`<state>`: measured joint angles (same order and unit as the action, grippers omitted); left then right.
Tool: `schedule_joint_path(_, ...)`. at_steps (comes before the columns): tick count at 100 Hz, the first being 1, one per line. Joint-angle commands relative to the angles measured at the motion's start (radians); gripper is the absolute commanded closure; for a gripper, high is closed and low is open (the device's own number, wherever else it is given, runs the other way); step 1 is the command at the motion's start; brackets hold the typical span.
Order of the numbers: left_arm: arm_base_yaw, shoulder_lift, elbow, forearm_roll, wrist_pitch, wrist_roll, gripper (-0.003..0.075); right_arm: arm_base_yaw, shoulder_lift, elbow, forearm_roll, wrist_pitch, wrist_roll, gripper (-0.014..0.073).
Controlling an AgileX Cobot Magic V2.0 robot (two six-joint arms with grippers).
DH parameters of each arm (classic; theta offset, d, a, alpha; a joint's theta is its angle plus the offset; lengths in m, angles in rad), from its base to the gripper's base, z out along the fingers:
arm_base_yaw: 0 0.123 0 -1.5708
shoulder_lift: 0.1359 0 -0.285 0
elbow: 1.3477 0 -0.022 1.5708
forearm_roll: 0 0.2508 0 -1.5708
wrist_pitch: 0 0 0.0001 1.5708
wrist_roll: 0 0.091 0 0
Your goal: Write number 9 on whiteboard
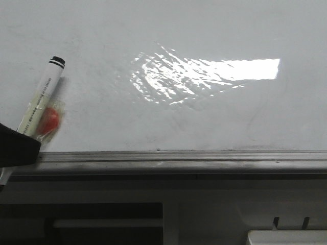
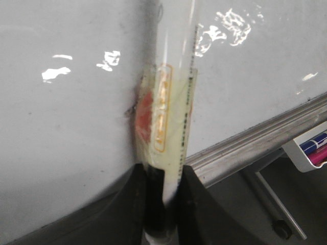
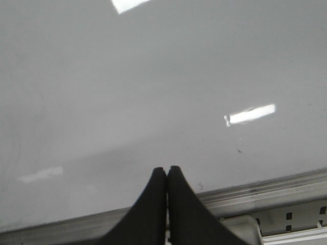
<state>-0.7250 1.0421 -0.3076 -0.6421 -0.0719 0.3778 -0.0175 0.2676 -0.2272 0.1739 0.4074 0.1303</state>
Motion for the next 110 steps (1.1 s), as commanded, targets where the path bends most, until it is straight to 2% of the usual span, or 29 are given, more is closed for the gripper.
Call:
schedule_joint_path(1, -0.003, -0.002, -0.027, -0.005, -0.042, -0.003, 0.074, 0.059, 0.053, -0.068, 0.008, -0.037, -0.114, 0.0663)
schedule_joint_path(15, -0.007, -0.01, -0.061, 0.056, 0.017, -0.003, 0.074, 0.201, 0.14, -0.138, 0.012, -0.008, -0.231, 0.0662)
schedule_joint_path(26, -0.032, -0.014, -0.121, 0.143, 0.106, -0.002, 0.074, 0.34, 0.224, -0.198, 0.014, -0.006, -0.244, 0.0662)
schedule_joint_path(37, -0.091, -0.014, -0.16, 0.251, 0.096, 0.0, 0.074, 0.483, 0.316, -0.254, 0.014, -0.02, -0.256, 0.0638)
schedule_joint_path(42, -0.12, -0.014, -0.169, 0.315, 0.072, 0.0, 0.074, 0.563, 0.356, -0.279, 0.014, -0.031, -0.282, 0.0578)
schedule_joint_path(55, -0.193, -0.014, -0.169, 0.435, 0.038, 0.0, 0.074, 0.743, 0.456, -0.359, 0.014, -0.049, -0.312, 0.0298)
schedule_joint_path(59, -0.211, -0.014, -0.169, 0.461, 0.038, 0.0, 0.074, 0.794, 0.479, -0.383, 0.014, -0.062, -0.314, 0.0244)
schedule_joint_path(63, -0.232, -0.014, -0.169, 0.506, 0.036, 0.0, 0.074, 0.838, 0.505, -0.401, 0.014, -0.085, -0.314, 0.0227)
schedule_joint_path(71, -0.266, -0.014, -0.169, 0.596, 0.014, 0.0, 0.074, 0.896, 0.551, -0.439, 0.022, -0.121, -0.312, 0.0239)
schedule_joint_path(84, -0.297, -0.014, -0.169, 0.608, -0.062, 0.0, 0.074, 0.954, 0.631, -0.492, 0.039, -0.123, -0.312, 0.0256)
schedule_joint_path(110, -0.301, -0.014, -0.169, 0.609, -0.073, 0.0, 0.074, 0.976, 0.746, -0.575, 0.088, -0.123, -0.312, 0.0256)
